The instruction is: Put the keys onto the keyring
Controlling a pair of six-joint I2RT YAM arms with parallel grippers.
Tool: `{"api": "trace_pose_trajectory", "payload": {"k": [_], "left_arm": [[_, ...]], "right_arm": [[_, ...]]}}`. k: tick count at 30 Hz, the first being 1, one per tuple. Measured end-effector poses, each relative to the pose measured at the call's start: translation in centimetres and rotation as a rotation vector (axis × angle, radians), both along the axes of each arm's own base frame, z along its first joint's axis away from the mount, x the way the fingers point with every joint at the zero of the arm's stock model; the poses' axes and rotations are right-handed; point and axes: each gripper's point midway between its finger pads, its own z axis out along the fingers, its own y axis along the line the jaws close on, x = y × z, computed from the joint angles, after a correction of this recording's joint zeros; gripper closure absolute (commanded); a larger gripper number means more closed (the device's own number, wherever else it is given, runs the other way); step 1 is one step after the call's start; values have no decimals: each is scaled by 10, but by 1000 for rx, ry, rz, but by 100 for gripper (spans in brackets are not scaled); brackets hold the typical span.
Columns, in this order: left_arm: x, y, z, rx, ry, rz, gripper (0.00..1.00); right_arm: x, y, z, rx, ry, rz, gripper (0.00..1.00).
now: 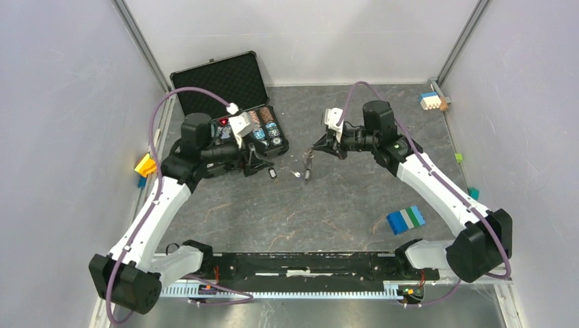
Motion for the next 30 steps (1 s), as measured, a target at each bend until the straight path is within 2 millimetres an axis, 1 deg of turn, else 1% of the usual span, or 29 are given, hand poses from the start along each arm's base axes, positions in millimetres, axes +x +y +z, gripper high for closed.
{"api": "trace_pose_trajectory", "payload": {"k": [3, 5, 9, 13, 16, 21, 26, 30], "left_arm": [[-9, -30, 12, -14, -30, -109, 30], [-15, -47, 14, -22, -42, -171, 32], [-20, -73, 9, -34, -57, -251, 41], [-22, -94, 3, -41, -78, -299, 46], [-23, -100, -4, -43, -90, -310, 47], [-24, -100, -19, -31, -118, -325, 48], [-36, -96, -33, -32, -162, -366, 52], [-44, -96, -35, -51, -203, -382, 55]], "right_arm": [[-17, 9, 0, 31, 12, 60, 100], [-26, 13, -5, 43, 32, 95, 100], [-42, 20, -13, 56, 58, 153, 100], [-56, 23, -17, 65, 69, 198, 100], [-63, 22, -16, 75, 62, 218, 100], [-76, 18, -11, 94, 39, 239, 100], [-83, 18, -4, 123, 15, 270, 100], [-87, 19, -6, 140, 29, 285, 100]]}}
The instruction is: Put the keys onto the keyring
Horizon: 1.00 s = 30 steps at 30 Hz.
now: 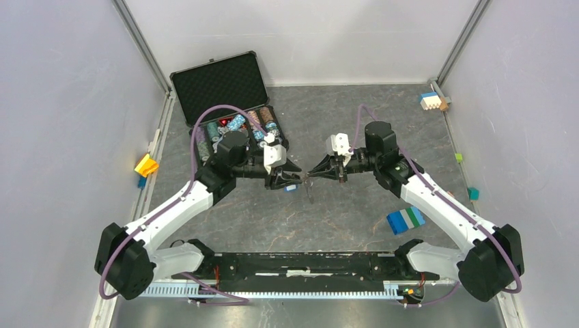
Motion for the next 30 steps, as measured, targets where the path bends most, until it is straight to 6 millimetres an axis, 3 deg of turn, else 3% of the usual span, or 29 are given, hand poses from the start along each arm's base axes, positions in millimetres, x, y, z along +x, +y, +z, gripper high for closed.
{"api": "trace_pose_trajectory", "payload": {"k": [10, 15, 26, 30], "left_arm": [[-4, -7, 19, -71, -89, -34, 68], [-6, -15, 13, -66, -84, -52, 77], [-4, -15, 12, -62, -89, -35, 85], [-5, -14, 11, -58, -93, -35, 94]], "right_arm": [[0, 3, 3, 31, 14, 1, 100], [-2, 3, 2, 37, 33, 6, 100], [-1, 3, 3, 43, 36, 4, 100], [-2, 3, 4, 47, 29, 7, 100]]}}
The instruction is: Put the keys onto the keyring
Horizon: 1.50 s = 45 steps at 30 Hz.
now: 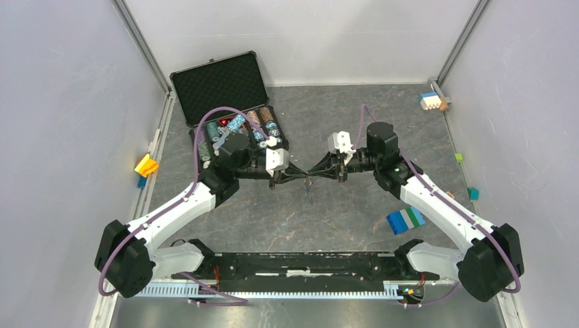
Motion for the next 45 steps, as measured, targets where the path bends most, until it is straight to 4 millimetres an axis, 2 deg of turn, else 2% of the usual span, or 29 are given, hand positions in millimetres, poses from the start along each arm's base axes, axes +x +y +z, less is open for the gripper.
{"api": "trace_pose_trajectory", "payload": {"k": [3, 8, 10, 13, 17, 19, 24, 27, 31, 45], "left_arm": [[0, 0, 0, 0, -6, 1, 98], [2, 0, 1, -1, -10, 7, 98], [2, 0, 1, -1, -11, 12, 98], [4, 0, 1, 0, -14, 21, 98], [5, 4, -7, 33, 8, 43, 98], [5, 7, -13, 68, 21, 54, 98], [9, 16, -13, 161, 27, 94, 98], [12, 19, -8, 194, 11, 116, 98], [10, 23, -13, 261, 16, 143, 98], [10, 14, -15, 450, 20, 226, 98]], "right_arm": [[-1, 0, 0, 2, -1, 4, 100], [-1, 0, 1, 4, -4, 6, 99], [-1, 0, 1, 4, -5, 6, 91], [0, 0, 1, 4, -6, 4, 67], [6, -1, -2, -8, -35, -24, 50], [10, -2, -6, -25, -47, -45, 47], [16, -7, -17, -72, -59, -82, 52], [16, -7, -20, -80, -59, -81, 55], [14, -7, -20, -81, -52, -75, 59], [8, -3, -13, -53, -35, -47, 70]]}}
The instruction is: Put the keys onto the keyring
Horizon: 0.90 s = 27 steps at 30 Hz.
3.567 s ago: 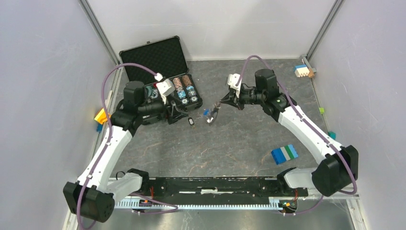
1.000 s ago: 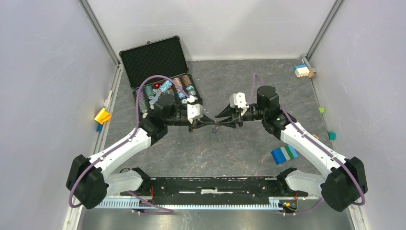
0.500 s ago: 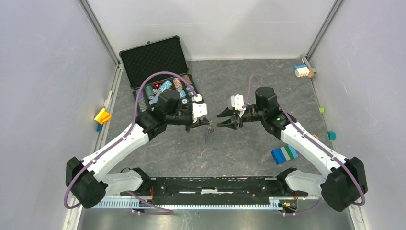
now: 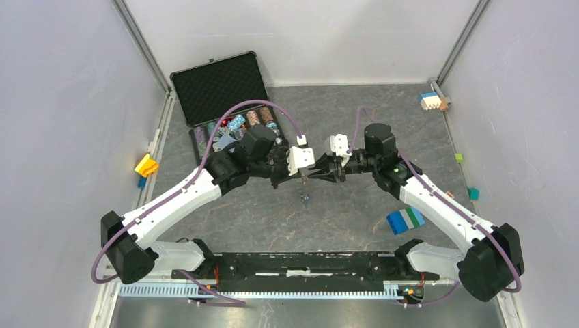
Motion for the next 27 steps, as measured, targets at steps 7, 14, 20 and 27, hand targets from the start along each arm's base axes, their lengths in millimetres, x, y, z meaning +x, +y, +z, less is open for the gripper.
{"api": "trace_pose_trajectory", "payload": {"k": [7, 14, 20, 27], "left_arm": [[-2, 0, 0, 11, 1, 2, 98], [-3, -1, 3, 4, 9, 9, 98], [-3, -1, 3, 0, 19, 13, 98], [-5, 0, 1, 5, 36, 20, 98]], "right_arm": [[-1, 4, 3, 16, -8, 13, 70], [-4, 9, -1, 14, 9, 34, 78], [-3, 10, 0, 17, 6, 35, 90], [-3, 12, -3, 17, 5, 39, 91]]}}
